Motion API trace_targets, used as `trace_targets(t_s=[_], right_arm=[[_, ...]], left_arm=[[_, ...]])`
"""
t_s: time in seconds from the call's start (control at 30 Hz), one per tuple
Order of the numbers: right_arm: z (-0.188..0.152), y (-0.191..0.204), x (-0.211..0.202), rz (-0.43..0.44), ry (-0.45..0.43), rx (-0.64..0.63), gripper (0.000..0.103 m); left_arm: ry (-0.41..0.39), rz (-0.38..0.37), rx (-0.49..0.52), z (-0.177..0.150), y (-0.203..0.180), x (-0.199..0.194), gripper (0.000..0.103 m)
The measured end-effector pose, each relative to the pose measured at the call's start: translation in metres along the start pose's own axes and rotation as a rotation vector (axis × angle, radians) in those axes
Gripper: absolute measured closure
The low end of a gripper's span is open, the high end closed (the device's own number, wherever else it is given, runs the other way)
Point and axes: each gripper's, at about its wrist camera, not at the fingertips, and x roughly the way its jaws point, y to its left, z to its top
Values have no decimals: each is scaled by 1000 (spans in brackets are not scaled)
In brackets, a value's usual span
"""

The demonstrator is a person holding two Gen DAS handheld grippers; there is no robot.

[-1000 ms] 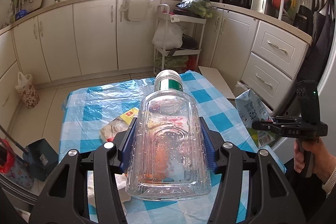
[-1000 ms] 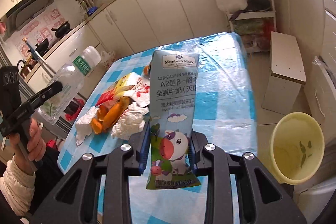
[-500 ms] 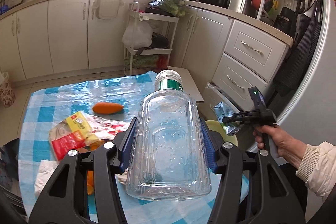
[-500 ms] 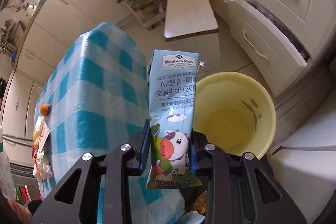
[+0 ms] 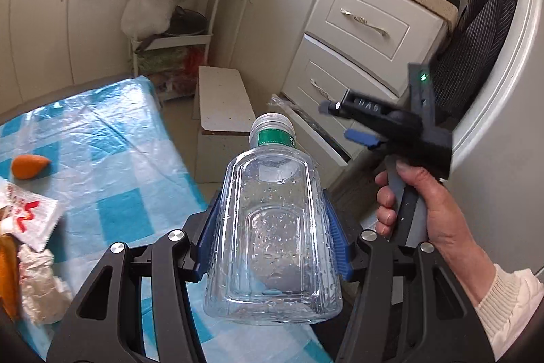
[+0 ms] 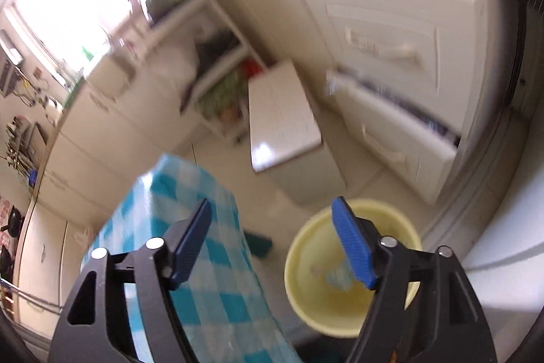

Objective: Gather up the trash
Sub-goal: 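Carry both items to the yellow bucket and release them from both grippers, then return both tools to the table and grasp the white tissue with the left gripper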

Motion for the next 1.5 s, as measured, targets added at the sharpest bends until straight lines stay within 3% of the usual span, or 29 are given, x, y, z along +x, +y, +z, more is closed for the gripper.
trace_targets(t_s=[0.1, 0.33, 0.5, 0.73, 0.93, 1.23, 1.5], right_arm=[[5, -1, -20, -16, -101, -17, 26], [23, -23, -33, -55, -195, 50, 25], [27, -26, -29, -69, -199, 50, 25], [22, -4, -24, -91, -188, -47, 25], [4, 50, -19, -85, -186, -273, 24], [-39, 132, -28, 18, -199, -527, 18], [-65, 177, -40, 82, -220, -651, 13]], left_arm=[[56, 0, -5, 8, -19, 47, 50], [210, 39, -32, 17, -48, 151, 49], [227, 60, -52, 19, -51, 170, 45], [68, 178, -3, 20, -30, 98, 30], [-48, 336, 66, 5, 5, 13, 22], [-130, 540, 47, -18, 80, -99, 18], [-158, 656, 51, -48, 123, -166, 14]])
